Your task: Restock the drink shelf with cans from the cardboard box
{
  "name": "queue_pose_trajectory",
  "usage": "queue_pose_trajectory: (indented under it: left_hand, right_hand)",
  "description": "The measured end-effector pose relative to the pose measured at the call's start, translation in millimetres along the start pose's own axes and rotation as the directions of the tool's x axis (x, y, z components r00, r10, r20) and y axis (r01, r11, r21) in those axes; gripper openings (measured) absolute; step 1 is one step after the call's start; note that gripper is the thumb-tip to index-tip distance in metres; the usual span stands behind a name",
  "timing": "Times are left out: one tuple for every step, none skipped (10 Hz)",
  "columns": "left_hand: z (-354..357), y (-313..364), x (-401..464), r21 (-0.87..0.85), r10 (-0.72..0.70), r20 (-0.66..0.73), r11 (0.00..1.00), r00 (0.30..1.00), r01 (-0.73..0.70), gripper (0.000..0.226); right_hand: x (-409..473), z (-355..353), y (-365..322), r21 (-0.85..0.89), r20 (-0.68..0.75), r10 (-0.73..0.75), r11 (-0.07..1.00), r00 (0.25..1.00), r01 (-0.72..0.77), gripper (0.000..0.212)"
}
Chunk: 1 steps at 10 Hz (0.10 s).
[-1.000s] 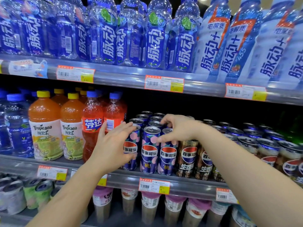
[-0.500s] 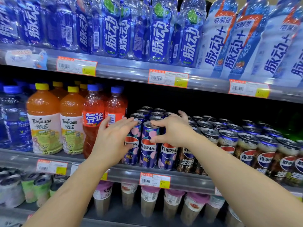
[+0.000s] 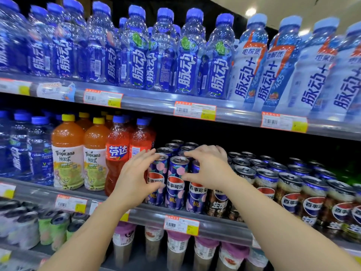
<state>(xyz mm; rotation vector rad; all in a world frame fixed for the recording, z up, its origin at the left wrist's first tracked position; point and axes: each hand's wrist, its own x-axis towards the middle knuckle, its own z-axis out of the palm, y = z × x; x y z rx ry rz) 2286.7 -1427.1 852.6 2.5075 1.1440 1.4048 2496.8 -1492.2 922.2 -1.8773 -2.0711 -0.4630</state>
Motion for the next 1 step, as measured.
queue_pose_trajectory:
  left_hand:
    - [-3.0, 16.6, -9.2, -0.117, -0.097, -0.033, 0.989, 0.995, 0.093, 0.084]
  right_hand:
    - [-20.6, -5.8, 21.6, 0.061, -0.067, 0.051, 0.997, 0.996, -0.047, 0.068]
